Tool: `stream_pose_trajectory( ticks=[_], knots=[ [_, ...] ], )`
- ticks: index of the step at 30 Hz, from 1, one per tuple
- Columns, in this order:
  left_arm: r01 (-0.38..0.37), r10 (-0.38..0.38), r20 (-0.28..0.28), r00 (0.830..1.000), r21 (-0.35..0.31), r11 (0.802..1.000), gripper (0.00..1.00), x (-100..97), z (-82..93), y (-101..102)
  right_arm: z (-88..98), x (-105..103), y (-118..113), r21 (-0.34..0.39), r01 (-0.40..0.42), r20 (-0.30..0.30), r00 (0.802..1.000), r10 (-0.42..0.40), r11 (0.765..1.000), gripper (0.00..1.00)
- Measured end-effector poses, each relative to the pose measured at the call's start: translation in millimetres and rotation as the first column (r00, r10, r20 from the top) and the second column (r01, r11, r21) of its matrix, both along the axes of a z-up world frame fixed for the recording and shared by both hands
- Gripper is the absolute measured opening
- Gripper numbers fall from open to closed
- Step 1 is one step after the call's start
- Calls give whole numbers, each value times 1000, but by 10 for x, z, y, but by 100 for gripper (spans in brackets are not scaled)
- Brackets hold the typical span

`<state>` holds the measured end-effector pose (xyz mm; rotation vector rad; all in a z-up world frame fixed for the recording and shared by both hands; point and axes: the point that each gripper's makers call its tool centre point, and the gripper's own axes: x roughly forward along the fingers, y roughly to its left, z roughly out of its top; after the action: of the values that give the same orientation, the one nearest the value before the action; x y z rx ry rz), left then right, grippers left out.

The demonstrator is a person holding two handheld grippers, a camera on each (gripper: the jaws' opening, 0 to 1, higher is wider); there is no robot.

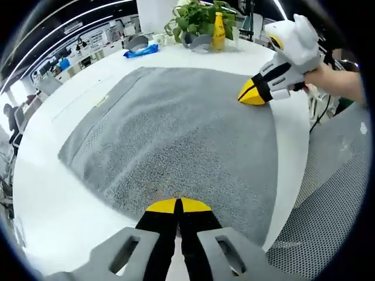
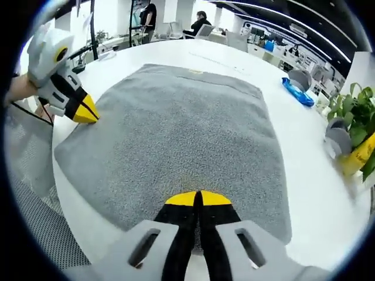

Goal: Fold the towel on the table until its edges align and the towel forms a compact rectangular stack.

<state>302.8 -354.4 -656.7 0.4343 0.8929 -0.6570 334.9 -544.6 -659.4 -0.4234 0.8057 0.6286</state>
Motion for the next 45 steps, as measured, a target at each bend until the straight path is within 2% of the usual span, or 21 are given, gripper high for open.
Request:
stream_pose_trajectory(
  ticks=[2,4,11,19,23,31,35,45],
  knots=[
    [0,0,3,1000,6,1000,1,-6,2,10,5,-35,10,22,12,-10,1000,-11,1000,0],
    [-6,6,5,1000,12,1000,1,-4,3,37,4,-107,32,62,55,-64,997,-51,997,0],
    [-31,31,-1,1000,7,1000,1,4,5,91,6,-193,70,42,18,-62,998,-16,999,0],
    [5,-6,28,1000,36,999,1,-1,10,86,0,-247,99,1,-19,-59,998,19,1000,0],
    [32,-35,43,998,72,997,1,1,3,76,1,-265,109,-48,-102,-26,995,101,994,0],
    [23,-26,40,999,57,998,1,10,1,86,9,-317,113,-38,-108,-50,993,106,993,0],
    [29,-33,49,998,69,997,1,24,-1,95,-7,-356,108,-11,-90,-87,992,89,996,0],
    [22,-26,55,998,73,997,1,49,1,124,-10,-428,131,-5,-111,-104,988,110,994,0]
  ],
)
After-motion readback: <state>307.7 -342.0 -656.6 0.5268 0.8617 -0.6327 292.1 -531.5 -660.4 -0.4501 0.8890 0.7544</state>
